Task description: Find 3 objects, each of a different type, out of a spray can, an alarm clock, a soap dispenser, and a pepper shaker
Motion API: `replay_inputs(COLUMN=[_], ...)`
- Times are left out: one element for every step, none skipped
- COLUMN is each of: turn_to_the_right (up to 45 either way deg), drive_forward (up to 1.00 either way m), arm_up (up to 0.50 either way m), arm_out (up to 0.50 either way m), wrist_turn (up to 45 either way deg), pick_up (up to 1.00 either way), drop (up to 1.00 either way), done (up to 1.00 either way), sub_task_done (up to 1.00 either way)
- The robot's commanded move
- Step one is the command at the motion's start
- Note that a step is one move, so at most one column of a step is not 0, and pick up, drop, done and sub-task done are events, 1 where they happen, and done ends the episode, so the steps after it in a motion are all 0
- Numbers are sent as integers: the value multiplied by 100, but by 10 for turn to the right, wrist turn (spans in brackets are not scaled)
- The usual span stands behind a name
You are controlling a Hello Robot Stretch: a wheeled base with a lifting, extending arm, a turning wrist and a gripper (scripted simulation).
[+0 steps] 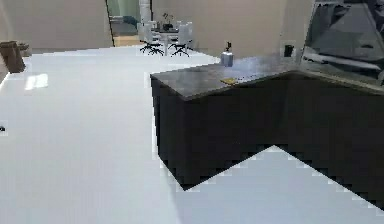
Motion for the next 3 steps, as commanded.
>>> replay_inputs(turn_to_the_right=[210,0,120], drive_forward=[0,60,0], arm_up=[0,0,0], arm_out=[0,0,0], wrist_turn=[0,0,0], pick_up=[0,0,0], drop=[0,0,0], done=[0,0,0], sub_task_done=[0,0,0])
